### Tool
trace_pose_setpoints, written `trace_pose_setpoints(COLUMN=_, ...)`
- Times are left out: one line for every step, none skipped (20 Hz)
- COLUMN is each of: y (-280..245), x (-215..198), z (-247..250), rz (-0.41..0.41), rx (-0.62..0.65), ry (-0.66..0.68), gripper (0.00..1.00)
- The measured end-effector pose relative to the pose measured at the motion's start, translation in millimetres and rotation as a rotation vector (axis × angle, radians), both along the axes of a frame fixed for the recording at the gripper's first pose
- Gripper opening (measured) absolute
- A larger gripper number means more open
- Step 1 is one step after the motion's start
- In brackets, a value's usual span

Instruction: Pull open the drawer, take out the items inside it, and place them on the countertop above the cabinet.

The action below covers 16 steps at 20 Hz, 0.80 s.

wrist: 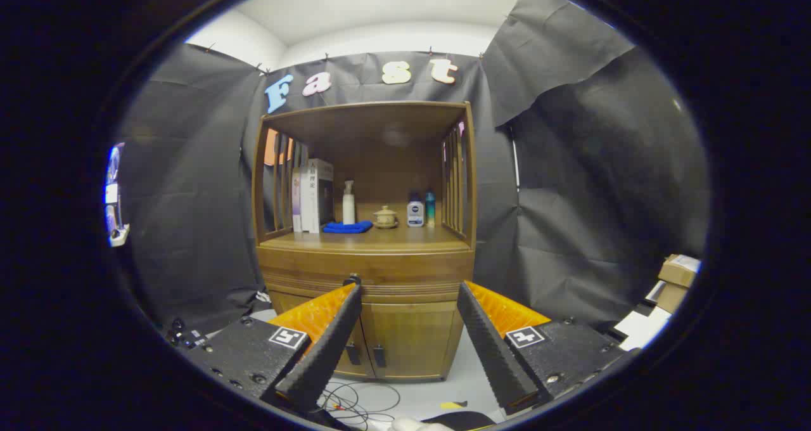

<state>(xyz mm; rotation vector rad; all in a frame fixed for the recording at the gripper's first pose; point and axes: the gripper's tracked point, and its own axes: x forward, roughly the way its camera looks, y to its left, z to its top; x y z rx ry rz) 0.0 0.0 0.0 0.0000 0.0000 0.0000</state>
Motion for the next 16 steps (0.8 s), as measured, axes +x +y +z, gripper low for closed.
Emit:
trace_pose_setpoints(y=-0.3, x=1.9, z=-3.8, rz=0.003, rx=-0.006, ry=-0.003, gripper=0.99)
trace_pose_setpoints(y=-0.8, x=3.0, z=-4.3, rz=0.006, rx=-0.003, ry=-0.004, gripper=0.99)
trace_pose_setpoints(y=-1.9, x=4.4, z=-5.6, rz=0.005, rx=-0.001, ry=-0.006, gripper=0.99)
trace_pose_setpoints(y=-3.2, x=4.6, z=-6.0, rz=0.003, rx=-0.002, ry=-0.008, gripper=0.99)
trace_pose_setpoints(y=-3.4, x=6.1, z=-6.4, rz=0.001, rx=-0.004, ry=-0.008, gripper=0.99)
trace_pose_setpoints(y=-3.2, x=6.4, z=-6.8, rz=-0.002, rx=-0.004, ry=-0.007, gripper=0.99)
trace_pose_setpoints(y=-3.2, x=6.8, z=-8.3, rz=-0.002, rx=-0.004, ry=-0.005, gripper=0.99)
trace_pose_setpoints(y=-3.6, x=7.7, z=-10.1, rz=-0.002, rx=-0.002, ry=0.0, gripper=0.99)
trace_pose_setpoints(y=-3.8, x=8.5, z=-10.9, rz=-0.001, rx=-0.004, ry=-0.001, gripper=0.99)
trace_pose_setpoints(y=-3.9, x=9.3, z=-10.7, rz=-0.004, rx=-0.006, ry=0.002, gripper=0.99)
trace_pose_setpoints(y=-4.2, x=10.6, z=-11.2, rz=-0.004, rx=-0.005, ry=-0.001, gripper=0.99)
trace_pose_setpoints(y=-2.2, x=12.5, z=-9.5, rz=-0.001, rx=-0.003, ry=-0.001, gripper=0.99)
trace_pose_setpoints(y=-0.9, x=14.5, z=-7.3, rz=0.003, rx=0.001, ry=-0.007, gripper=0.99)
trace_pose_setpoints(y=0.8, x=17.1, z=-4.0, rz=0.006, rx=0.001, ry=-0.008, gripper=0.99)
trace_pose_setpoints(y=2.2, x=20.8, z=-2.2, rz=0.008, rx=0.0, ry=-0.013, gripper=0.99)
trace_pose_setpoints(y=5.0, x=24.8, z=2.3, rz=0.008, rx=-0.004, ry=-0.02, gripper=0.99)
